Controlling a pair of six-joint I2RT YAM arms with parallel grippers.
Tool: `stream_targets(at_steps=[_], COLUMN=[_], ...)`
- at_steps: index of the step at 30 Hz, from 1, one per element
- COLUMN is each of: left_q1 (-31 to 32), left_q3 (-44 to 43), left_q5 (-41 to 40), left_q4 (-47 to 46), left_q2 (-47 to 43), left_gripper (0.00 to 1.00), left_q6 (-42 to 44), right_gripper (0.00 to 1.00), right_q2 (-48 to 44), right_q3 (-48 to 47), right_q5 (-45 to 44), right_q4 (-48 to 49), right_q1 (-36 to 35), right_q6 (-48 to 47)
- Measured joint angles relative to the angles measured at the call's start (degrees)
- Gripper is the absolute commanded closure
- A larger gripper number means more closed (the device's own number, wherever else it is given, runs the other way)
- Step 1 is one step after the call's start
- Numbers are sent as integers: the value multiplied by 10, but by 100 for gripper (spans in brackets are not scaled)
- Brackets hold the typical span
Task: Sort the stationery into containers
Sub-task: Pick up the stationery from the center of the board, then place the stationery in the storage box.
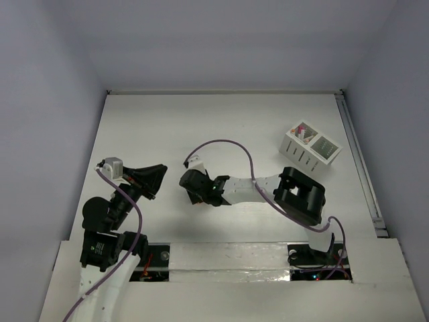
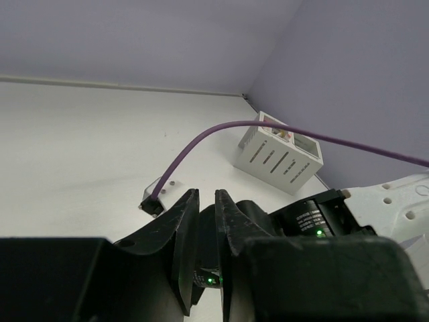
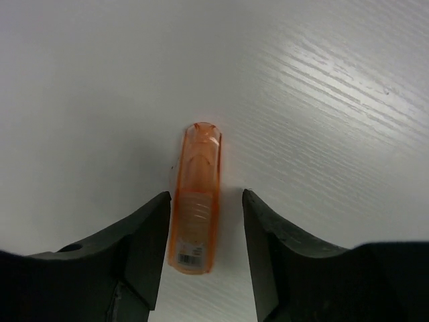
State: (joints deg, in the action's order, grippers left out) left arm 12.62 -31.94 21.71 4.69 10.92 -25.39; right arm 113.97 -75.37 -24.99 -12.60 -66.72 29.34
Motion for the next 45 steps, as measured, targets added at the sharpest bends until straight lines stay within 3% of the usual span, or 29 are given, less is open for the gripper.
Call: stream_targets(at_steps=[4, 5, 7, 11, 16, 19, 25, 28, 31, 38, 45], left_q1=[0, 0, 0, 0, 0, 0, 0, 0, 1, 4, 4], left_q3=[0, 0, 0, 0, 0, 0, 0, 0, 0, 0, 0], left_q5=[1, 1, 2, 2, 3, 4, 4, 6, 6, 6, 5], left_q4=[0, 0, 0, 0, 0, -1, -1, -1, -1, -1, -1], left_q2=[0, 0, 0, 1, 2, 2, 2, 2, 1, -2, -6], left_gripper=[87, 87, 87, 87, 86, 86, 86, 86, 86, 86, 86], left_q6=[0, 0, 0, 0, 0, 0, 0, 0, 0, 0, 0], right_gripper=[72, 91, 100, 100, 100, 100, 100, 100, 100, 100, 100], right_q2=[21, 22, 23, 10, -119, -239, -458, -518, -528, -439, -430], right_q3=[-19, -22, -28, -34, 25, 97, 174, 176, 171, 172, 177], right_q5=[-11, -15, -22, -68, -94, -100, -89, -90, -93, -79, -84], right_q4=[-24, -29, -37, -42, -49, -47, -33, -32, -32, -41, -38], right_q1=[-1, -1, -2, -5, 35, 130, 407, 465, 498, 619, 634], right_q6=[9, 11, 16, 31, 37, 33, -3, -30, -53, -71, -78])
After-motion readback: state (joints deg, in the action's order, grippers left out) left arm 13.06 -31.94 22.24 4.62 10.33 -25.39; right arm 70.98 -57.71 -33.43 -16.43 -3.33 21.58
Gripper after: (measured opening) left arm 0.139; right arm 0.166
